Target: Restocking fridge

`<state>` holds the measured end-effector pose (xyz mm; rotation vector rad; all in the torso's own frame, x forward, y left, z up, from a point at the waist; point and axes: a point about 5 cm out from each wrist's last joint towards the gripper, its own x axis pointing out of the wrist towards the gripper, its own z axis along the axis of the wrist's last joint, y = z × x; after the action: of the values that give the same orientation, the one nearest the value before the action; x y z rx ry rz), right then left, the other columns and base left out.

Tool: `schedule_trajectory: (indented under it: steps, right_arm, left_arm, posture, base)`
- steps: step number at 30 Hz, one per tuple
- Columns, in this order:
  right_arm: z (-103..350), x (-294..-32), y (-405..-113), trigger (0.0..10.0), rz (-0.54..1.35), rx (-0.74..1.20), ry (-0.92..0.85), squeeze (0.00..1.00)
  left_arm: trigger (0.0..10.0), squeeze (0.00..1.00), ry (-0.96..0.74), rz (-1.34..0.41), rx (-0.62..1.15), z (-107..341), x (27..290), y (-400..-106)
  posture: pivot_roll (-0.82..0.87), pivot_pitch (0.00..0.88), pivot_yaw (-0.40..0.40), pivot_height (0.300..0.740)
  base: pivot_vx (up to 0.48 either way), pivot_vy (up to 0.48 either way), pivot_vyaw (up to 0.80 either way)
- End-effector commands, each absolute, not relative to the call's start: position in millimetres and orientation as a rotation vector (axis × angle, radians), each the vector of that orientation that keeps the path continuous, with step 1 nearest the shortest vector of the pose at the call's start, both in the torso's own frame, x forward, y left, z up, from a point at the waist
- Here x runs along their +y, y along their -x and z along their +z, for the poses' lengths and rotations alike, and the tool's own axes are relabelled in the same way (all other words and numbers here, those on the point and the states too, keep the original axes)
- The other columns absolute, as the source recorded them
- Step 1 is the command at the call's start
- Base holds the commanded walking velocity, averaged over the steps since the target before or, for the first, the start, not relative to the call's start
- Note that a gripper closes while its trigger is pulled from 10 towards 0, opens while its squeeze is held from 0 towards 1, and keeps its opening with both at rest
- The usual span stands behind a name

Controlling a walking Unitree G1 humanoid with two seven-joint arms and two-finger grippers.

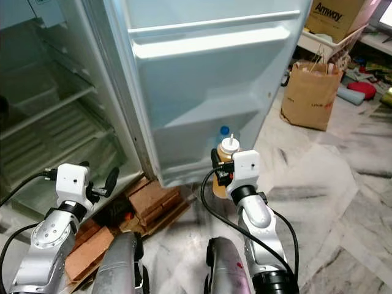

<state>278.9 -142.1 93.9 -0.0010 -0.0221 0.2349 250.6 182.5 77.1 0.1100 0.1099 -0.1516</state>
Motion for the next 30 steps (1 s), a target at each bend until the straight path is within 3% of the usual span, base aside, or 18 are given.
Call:
schedule_trajectory:
  steps: [1, 17, 30]
  right_arm:
    - [101.5, -140.6, -279.9, 10.0, 0.243, -0.057, 0.001, 0.00]
    - [102.2, -139.3, -278.5, 10.0, 0.269, -0.056, -0.001, 0.00]
    - [94.6, -121.7, -266.3, 10.0, 0.429, -0.004, -0.037, 0.00]
  left_arm:
    - [10.0, 0.00, -0.111, -0.153, 0.116, 75.4, 183.7, -249.6]
    - [10.0, 0.00, -0.095, -0.159, 0.118, 74.2, 181.4, -248.8]
    - [10.0, 0.00, -0.099, -0.132, 0.137, 71.9, 185.3, -242.2]
  posture:
    - [0.05, 0.130, -0.001, 0.627]
    - [0.05, 0.132, -0.005, 0.627]
    - [0.05, 0.138, -0.005, 0.627]
  base:
    - [0.315, 0.000, 0.00]
    - [0.385, 0.000, 0.00]
    - [0.000, 0.000, 0.00]
